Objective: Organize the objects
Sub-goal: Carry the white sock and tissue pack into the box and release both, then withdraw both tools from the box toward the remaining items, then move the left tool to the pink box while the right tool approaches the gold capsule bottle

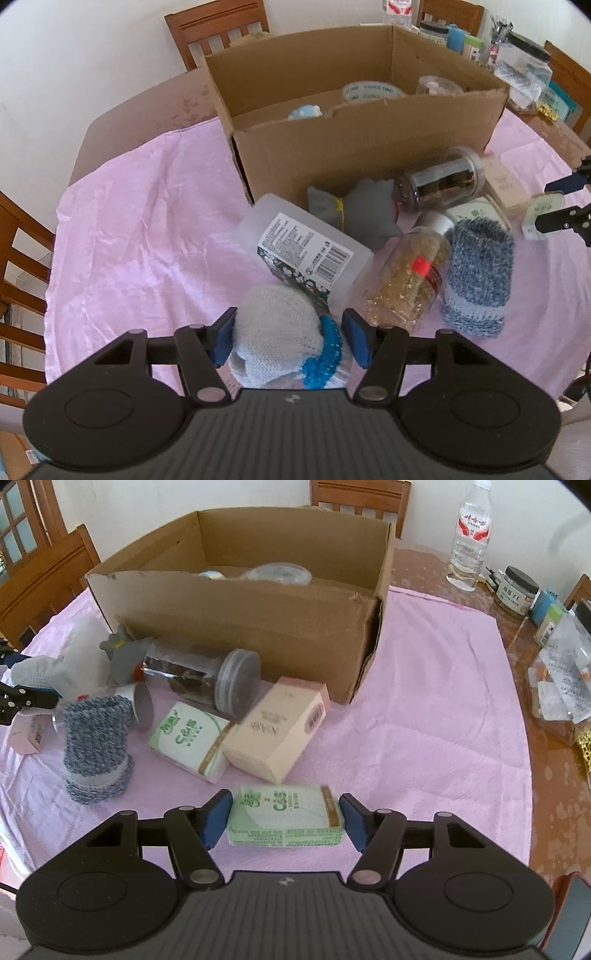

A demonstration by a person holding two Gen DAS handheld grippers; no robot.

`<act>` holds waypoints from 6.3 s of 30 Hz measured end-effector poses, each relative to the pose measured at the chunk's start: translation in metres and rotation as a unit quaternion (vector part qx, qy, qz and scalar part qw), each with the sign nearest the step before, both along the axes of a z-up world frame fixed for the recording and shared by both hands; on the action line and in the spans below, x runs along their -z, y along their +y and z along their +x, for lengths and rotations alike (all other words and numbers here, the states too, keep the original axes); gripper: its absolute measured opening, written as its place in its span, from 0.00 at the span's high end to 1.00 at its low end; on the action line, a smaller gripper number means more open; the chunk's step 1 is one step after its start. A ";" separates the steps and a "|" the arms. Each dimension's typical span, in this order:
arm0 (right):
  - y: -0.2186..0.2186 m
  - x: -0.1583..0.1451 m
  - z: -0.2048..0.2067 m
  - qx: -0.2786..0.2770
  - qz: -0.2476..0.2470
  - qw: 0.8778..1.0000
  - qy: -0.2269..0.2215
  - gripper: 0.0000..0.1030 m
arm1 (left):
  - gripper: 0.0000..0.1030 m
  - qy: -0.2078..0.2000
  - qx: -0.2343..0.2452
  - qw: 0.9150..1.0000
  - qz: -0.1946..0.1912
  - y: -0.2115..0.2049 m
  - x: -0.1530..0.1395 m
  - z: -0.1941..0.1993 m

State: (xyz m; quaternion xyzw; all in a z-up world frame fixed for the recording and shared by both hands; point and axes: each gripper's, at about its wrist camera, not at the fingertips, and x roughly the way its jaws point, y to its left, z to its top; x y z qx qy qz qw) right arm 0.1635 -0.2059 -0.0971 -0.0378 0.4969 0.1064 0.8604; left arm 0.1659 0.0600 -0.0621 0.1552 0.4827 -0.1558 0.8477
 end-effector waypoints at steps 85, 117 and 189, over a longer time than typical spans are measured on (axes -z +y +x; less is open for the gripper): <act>0.020 -0.054 0.035 0.008 -0.006 0.995 -0.100 0.00 | 0.04 -0.108 -0.132 0.984 -0.049 -0.005 -0.062 0.033; 0.096 -0.038 -0.009 -0.189 0.003 0.977 -0.096 0.00 | 0.04 -0.009 -0.210 0.976 -0.059 0.037 0.019 -0.043; 0.178 0.013 0.022 -0.078 -0.004 0.995 -0.060 0.00 | 0.04 0.079 0.259 0.961 -0.058 0.043 0.039 -0.023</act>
